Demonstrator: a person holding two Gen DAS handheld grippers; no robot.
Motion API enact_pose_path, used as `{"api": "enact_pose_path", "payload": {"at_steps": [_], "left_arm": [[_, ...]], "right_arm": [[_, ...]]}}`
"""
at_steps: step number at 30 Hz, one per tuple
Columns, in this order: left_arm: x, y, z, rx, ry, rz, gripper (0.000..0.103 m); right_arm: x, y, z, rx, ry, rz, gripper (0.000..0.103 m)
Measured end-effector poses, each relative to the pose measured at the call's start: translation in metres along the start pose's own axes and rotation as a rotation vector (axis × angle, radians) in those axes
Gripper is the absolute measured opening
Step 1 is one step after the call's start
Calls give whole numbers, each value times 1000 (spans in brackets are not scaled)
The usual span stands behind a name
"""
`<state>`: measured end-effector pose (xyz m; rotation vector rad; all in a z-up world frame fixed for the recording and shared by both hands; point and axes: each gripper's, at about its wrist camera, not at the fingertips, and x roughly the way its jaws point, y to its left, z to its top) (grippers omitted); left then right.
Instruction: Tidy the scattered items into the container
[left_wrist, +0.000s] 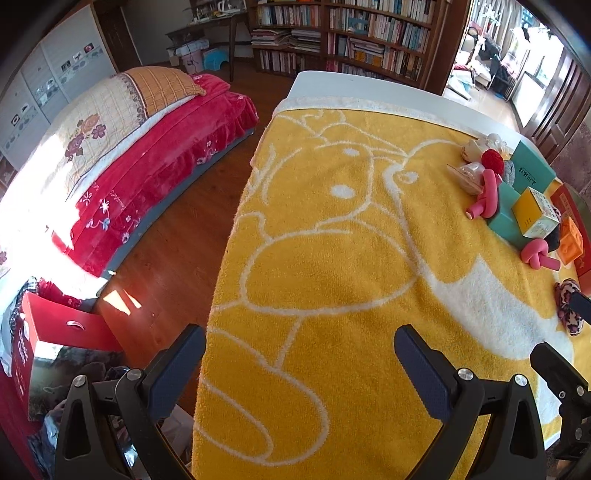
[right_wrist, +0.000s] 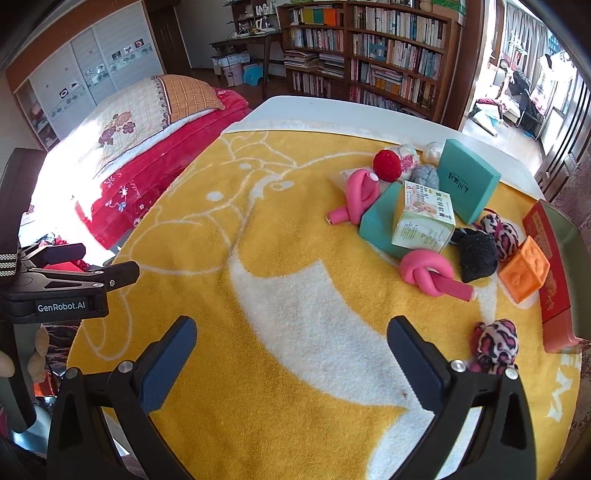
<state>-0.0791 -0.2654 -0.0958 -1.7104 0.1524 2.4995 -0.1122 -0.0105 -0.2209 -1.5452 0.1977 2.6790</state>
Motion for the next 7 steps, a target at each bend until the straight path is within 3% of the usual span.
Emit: {"api": "enact_pose_path", "payload": {"at_steps": [7], "left_arm": [[-9, 15, 2, 27, -49, -7, 103]], "right_arm": [[6, 17, 5, -5, 12, -6, 103]]}}
